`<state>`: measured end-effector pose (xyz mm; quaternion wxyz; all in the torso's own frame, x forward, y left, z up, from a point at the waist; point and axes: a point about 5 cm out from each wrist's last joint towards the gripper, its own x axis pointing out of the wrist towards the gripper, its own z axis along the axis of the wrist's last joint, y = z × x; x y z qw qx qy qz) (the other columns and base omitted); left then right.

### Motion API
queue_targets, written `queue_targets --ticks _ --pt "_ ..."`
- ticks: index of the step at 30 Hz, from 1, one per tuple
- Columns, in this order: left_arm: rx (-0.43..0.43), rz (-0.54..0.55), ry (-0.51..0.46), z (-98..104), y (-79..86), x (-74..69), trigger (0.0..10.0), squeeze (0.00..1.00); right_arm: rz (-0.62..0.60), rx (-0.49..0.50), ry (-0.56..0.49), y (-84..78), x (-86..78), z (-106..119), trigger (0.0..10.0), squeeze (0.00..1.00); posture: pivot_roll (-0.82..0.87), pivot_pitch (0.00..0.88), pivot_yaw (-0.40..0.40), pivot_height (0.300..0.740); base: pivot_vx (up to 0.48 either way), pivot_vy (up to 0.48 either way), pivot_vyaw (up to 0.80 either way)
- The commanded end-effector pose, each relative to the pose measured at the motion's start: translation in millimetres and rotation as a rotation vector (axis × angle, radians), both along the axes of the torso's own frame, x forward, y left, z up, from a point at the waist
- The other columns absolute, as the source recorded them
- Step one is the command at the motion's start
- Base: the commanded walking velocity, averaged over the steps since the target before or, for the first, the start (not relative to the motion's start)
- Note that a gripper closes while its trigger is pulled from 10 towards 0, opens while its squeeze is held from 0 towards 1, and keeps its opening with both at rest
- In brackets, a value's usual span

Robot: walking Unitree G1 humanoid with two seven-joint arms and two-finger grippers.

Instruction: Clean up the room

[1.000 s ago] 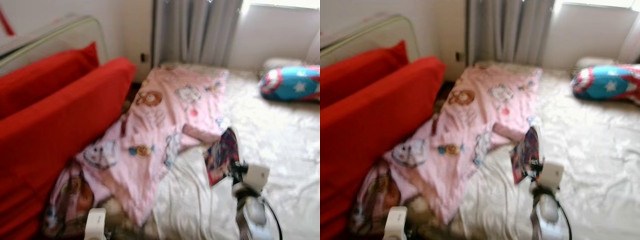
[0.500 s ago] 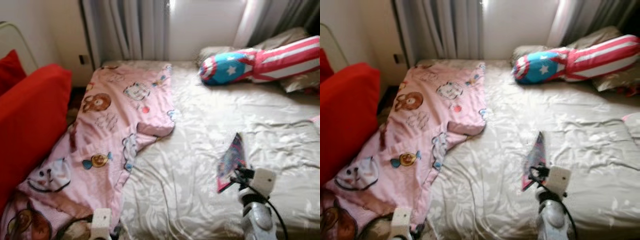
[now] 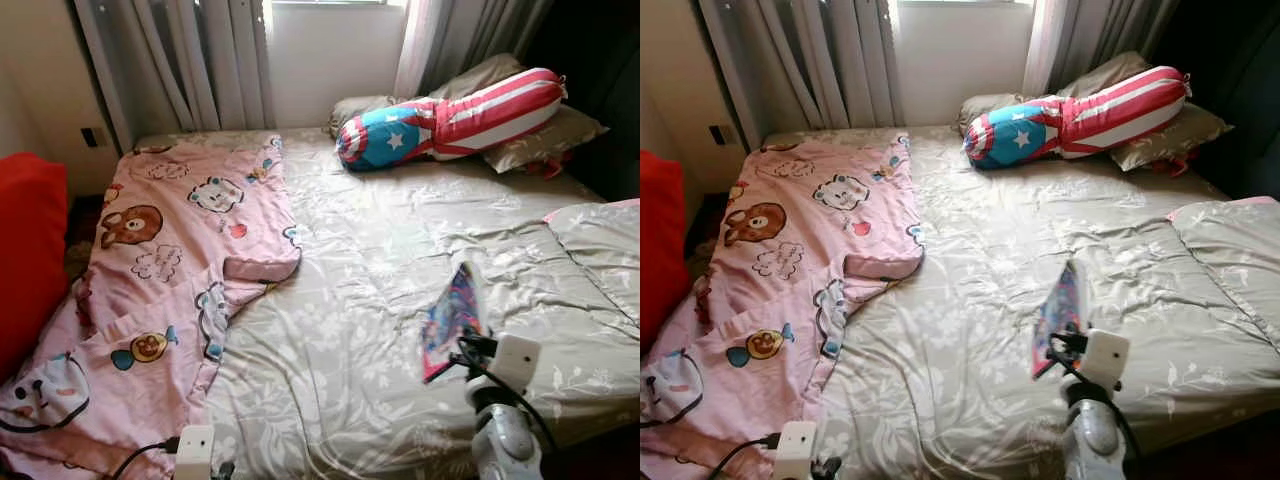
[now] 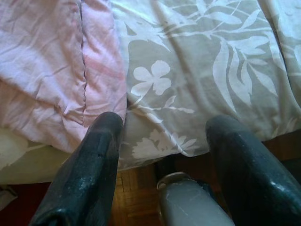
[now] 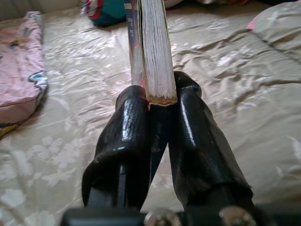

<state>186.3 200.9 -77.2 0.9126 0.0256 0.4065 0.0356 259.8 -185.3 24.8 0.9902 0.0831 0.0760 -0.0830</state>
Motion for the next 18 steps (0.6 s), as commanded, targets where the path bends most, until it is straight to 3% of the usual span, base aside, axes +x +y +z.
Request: queue_targets --ticks 1,8,10,12,18 --pt "-0.002 -0.032 0.020 -2.3 -6.7 -1.8 10.0 0.00 -0.015 -0.023 -0.051 -7.1 4.7 9.9 10.0 0.00 -0.08 0.000 -0.044 0.731 0.000 -0.349 0.00" --pt "0.003 -0.049 0.026 -2.8 -7.5 -2.4 10.0 0.00 0.001 -0.070 -0.066 -6.4 5.0 11.8 10.0 0.00 -0.08 0.000 -0.038 0.731 0.000 -0.347 0.00" --pt "0.002 -0.051 0.026 -2.9 -7.8 -2.4 10.0 0.00 0.007 -0.078 -0.071 -5.5 5.2 13.1 10.0 0.00 -0.08 0.000 -0.037 0.731 0.000 -0.354 0.79" --pt "0.002 -0.052 0.027 -2.9 -8.0 -2.5 10.0 0.00 -0.002 -0.049 -0.069 -4.8 5.0 12.5 10.0 0.00 -0.08 0.000 -0.037 0.731 0.000 -0.354 0.65" --pt "0.003 -0.056 0.028 -3.0 -8.1 -2.6 10.0 0.00 -0.007 -0.047 -0.067 -5.6 5.2 11.7 10.0 0.00 -0.08 0.000 -0.036 0.731 0.000 -0.356 0.00"
